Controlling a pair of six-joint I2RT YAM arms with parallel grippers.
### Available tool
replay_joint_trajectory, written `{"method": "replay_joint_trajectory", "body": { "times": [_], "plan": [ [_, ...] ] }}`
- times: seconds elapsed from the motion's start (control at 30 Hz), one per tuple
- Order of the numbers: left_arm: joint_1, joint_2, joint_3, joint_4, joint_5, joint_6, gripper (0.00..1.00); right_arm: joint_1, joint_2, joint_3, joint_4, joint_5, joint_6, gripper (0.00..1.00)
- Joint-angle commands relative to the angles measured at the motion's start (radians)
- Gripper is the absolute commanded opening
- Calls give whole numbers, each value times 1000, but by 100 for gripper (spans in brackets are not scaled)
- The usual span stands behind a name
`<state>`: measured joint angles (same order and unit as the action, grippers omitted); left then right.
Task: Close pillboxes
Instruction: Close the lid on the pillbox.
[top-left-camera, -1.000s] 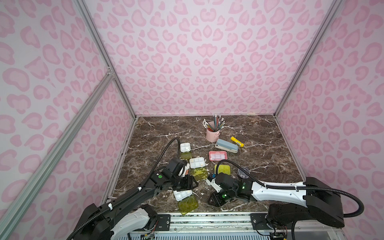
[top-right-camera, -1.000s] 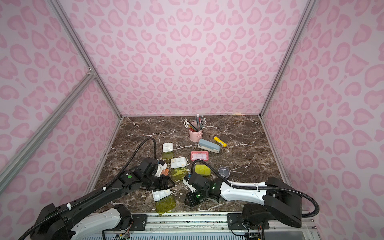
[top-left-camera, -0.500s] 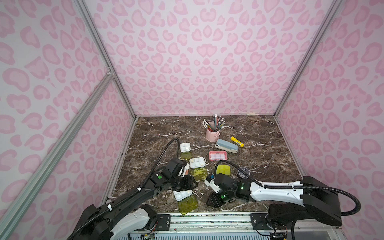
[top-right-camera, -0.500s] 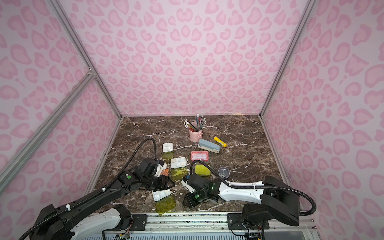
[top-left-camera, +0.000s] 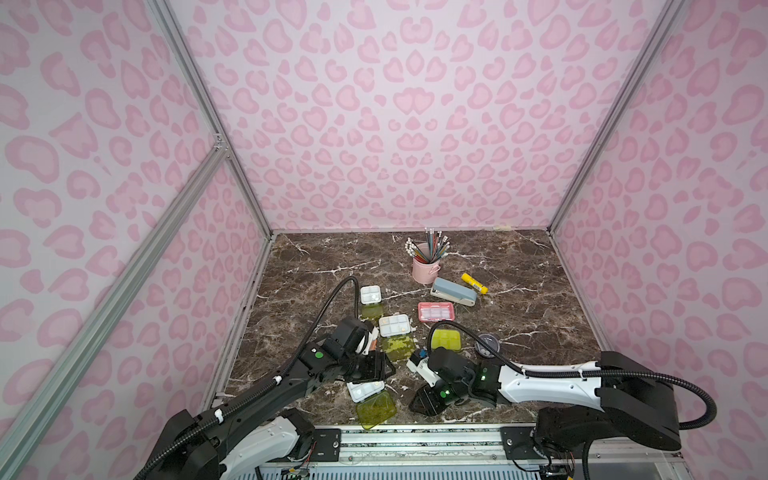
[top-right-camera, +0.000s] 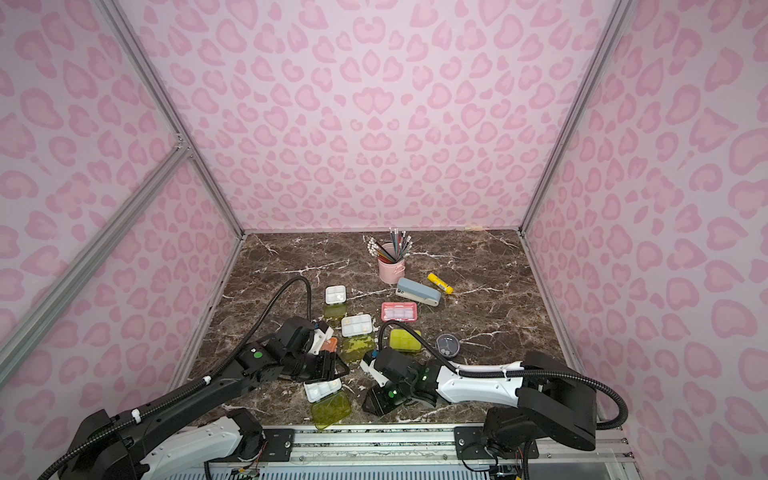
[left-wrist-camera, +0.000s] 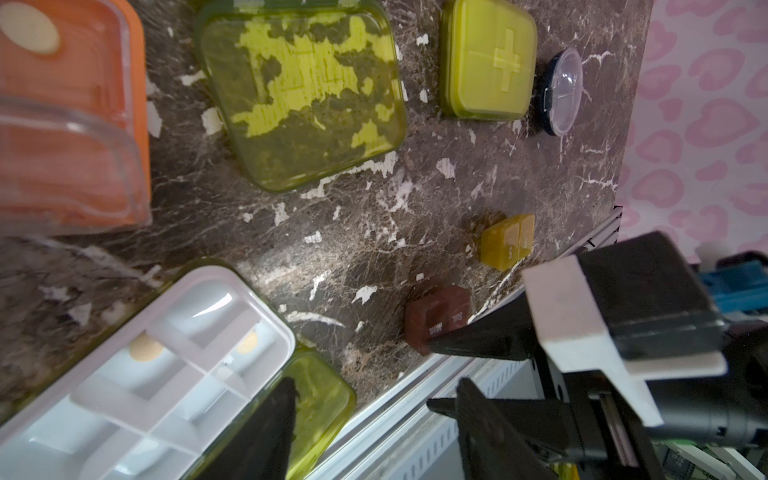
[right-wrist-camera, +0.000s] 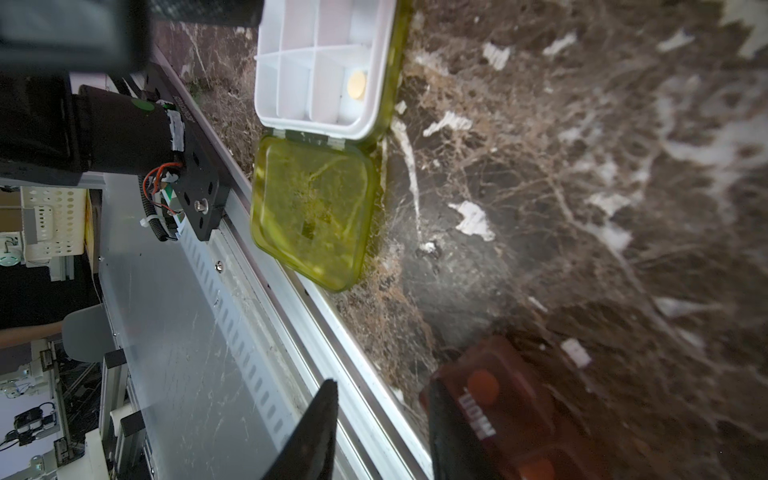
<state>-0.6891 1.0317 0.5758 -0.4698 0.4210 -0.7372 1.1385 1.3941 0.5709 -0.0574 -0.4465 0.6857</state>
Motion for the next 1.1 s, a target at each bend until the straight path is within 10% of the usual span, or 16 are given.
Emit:
{"method": "replay_joint_trajectory", "body": {
  "times": [0.0,0.53,1.07],
  "plan": [
    [0,-2,-1,14,-1,9,63,-2,12,-15,-98,39,-2,39],
    [1,-6,48,-42,-23,17,63,3,-115,79,-106,110,-58,40],
    [34,-94,89,-104,-39,12,74,-39,-58,228,-65,144,-97,63]
  ]
}}
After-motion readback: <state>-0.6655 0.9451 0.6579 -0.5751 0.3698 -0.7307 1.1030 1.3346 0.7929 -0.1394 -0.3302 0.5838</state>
